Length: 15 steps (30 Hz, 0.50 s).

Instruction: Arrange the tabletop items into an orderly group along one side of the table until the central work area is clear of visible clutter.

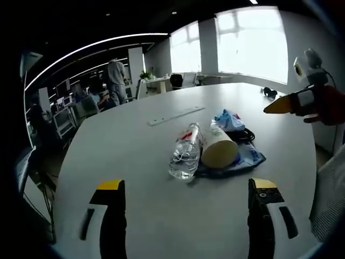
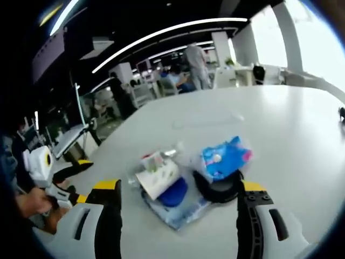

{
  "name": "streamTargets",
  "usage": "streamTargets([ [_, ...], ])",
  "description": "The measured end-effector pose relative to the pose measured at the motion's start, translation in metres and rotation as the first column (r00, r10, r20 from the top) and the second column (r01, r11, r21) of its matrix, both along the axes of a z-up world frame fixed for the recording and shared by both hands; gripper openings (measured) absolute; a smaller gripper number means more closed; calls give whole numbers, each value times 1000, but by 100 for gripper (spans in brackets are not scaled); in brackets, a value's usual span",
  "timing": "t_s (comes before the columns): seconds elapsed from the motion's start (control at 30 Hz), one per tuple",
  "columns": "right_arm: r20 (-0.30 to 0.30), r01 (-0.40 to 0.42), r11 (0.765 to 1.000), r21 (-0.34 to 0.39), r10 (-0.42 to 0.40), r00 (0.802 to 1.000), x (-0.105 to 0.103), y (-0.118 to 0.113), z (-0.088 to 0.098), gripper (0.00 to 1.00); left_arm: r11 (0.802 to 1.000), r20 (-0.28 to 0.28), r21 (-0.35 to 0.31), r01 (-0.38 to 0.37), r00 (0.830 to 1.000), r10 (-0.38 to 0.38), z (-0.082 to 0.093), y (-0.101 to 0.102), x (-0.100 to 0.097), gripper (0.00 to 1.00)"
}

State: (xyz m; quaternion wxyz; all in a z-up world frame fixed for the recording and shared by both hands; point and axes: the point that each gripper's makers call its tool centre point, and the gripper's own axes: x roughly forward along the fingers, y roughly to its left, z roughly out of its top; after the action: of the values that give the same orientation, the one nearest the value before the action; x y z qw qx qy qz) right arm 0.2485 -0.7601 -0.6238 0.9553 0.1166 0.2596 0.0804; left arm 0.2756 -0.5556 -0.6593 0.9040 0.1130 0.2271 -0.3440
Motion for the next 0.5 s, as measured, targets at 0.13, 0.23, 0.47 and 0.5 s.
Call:
streamTargets([
  [0.13, -8, -8, 1000, -6, 8, 1000, 9, 2, -2, 86, 1000, -11, 11, 7, 1000, -7, -5, -3, 4, 94],
  [0.23, -4, -8, 1000, 1, 8, 1000, 15, 4, 0, 85, 999, -11, 29, 18, 1000, -18, -8, -6, 7, 93],
  [0.47, -3, -12, 1000, -2, 12, 1000, 30, 5, 1, 84, 1000, -34, 15, 17, 999, -17, -13, -10, 15, 93],
  [0.5, -5, -10, 1000, -3, 10, 1000, 32, 5, 1, 84, 999, -33, 26, 19, 999, -18, -14, -10, 16, 93],
])
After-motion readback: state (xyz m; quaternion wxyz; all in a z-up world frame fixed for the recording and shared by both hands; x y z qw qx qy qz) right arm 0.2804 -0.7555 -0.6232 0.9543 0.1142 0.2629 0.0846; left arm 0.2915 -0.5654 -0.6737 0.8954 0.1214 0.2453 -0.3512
